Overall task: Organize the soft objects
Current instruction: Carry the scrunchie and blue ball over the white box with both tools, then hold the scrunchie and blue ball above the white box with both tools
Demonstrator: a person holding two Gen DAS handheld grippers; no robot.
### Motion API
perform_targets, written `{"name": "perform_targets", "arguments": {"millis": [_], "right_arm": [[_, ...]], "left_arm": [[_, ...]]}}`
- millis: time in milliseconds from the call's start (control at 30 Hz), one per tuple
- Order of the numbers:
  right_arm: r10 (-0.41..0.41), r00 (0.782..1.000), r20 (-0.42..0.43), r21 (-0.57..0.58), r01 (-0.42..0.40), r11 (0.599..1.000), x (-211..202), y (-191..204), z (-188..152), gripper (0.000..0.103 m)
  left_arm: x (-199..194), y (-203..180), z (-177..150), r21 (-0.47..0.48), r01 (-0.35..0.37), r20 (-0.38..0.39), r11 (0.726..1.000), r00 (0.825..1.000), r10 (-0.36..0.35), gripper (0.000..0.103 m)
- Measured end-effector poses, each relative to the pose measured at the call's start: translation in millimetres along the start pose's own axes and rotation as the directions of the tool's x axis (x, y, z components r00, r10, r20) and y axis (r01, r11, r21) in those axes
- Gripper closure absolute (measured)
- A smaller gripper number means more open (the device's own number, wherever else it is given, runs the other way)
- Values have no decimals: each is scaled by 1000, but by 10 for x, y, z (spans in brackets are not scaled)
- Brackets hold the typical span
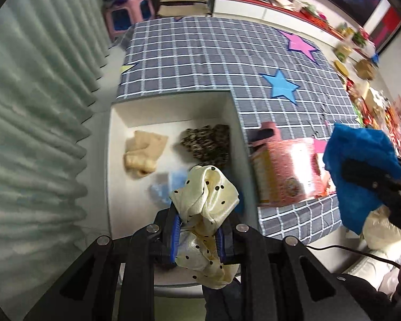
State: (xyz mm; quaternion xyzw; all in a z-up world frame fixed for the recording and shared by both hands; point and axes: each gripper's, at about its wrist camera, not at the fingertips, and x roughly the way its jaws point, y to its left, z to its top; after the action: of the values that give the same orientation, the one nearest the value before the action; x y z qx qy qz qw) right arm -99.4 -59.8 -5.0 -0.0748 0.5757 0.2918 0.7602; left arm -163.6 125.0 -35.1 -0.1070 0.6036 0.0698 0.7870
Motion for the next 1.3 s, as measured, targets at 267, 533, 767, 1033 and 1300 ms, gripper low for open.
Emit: {"name": "perform_targets", "arguments": {"millis": [267, 533, 767, 1033, 1300], "right_arm": [[57, 996, -73, -132, -66, 989, 264, 441, -7, 74], [57, 989, -134, -216, -86, 973, 470, 674, -49, 74], [51, 992, -114, -243, -78, 967, 484, 814, 105, 74], [40, 991, -130, -266, -74, 961, 489, 917, 83, 74], [34, 990, -139, -262, -70, 962, 513, 914, 107, 74]], "left_arm": [[199, 182, -187, -37, -16, -61, 999, 998, 13, 79], [376, 351, -411, -92, -17, -135, 996, 991, 4, 80], [338, 338, -330, -94, -35, -114, 995, 993, 24, 80], [366, 348, -271, -101, -45, -107, 994, 994, 34, 79], [392, 360, -262, -107, -52, -111, 993, 993, 40, 79]]}}
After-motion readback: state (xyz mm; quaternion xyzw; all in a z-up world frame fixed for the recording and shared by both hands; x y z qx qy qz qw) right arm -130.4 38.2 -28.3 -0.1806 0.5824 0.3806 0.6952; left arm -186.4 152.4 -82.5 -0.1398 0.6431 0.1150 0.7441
